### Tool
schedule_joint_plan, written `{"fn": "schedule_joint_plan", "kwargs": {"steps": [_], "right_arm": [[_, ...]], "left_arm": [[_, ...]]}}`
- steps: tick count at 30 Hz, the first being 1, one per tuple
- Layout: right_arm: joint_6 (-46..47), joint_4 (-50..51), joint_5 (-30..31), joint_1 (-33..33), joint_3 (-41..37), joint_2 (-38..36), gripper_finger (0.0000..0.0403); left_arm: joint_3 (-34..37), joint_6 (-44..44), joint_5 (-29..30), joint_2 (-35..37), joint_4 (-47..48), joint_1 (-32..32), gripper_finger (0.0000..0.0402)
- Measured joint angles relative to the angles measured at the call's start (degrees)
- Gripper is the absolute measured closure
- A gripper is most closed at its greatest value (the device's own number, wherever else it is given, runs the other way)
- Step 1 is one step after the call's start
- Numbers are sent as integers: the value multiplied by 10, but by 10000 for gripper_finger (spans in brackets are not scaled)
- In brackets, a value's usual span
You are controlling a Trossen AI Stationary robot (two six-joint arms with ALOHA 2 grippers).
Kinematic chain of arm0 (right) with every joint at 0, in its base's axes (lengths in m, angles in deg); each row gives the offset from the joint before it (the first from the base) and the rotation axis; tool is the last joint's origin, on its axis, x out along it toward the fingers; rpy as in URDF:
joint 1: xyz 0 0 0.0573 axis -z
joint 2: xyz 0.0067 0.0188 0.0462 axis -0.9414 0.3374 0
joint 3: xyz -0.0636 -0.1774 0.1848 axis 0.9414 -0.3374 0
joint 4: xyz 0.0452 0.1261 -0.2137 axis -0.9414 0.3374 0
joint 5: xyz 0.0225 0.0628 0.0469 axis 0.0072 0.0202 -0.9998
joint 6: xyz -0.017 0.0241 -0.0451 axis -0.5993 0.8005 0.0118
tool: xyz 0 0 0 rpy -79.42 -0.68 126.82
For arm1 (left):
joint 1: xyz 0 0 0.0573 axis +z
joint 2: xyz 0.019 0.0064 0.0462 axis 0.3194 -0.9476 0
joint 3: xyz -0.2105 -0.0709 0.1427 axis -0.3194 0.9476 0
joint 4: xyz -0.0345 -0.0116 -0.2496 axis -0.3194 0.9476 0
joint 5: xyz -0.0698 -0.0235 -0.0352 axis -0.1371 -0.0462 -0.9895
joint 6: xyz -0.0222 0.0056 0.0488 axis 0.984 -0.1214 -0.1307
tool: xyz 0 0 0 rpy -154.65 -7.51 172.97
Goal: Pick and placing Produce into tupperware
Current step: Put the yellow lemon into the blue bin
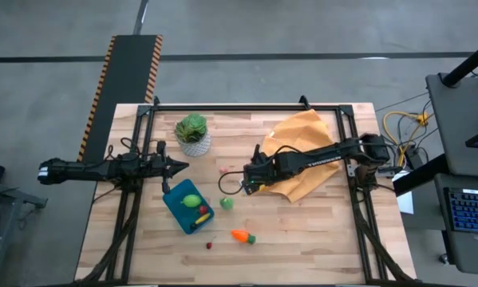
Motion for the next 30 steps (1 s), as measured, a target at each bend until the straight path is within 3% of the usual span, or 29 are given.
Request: {"fn": "schedule_joint_plan", "kwargs": {"steps": [9,30], "right_arm": [[21,-69,10,0,-59,0,89],[31,-141,13,0,-110,2,90]], "left_arm": [[0,0,0,0,0,0,402],[0,-1,0,0,0,0,402]]}}
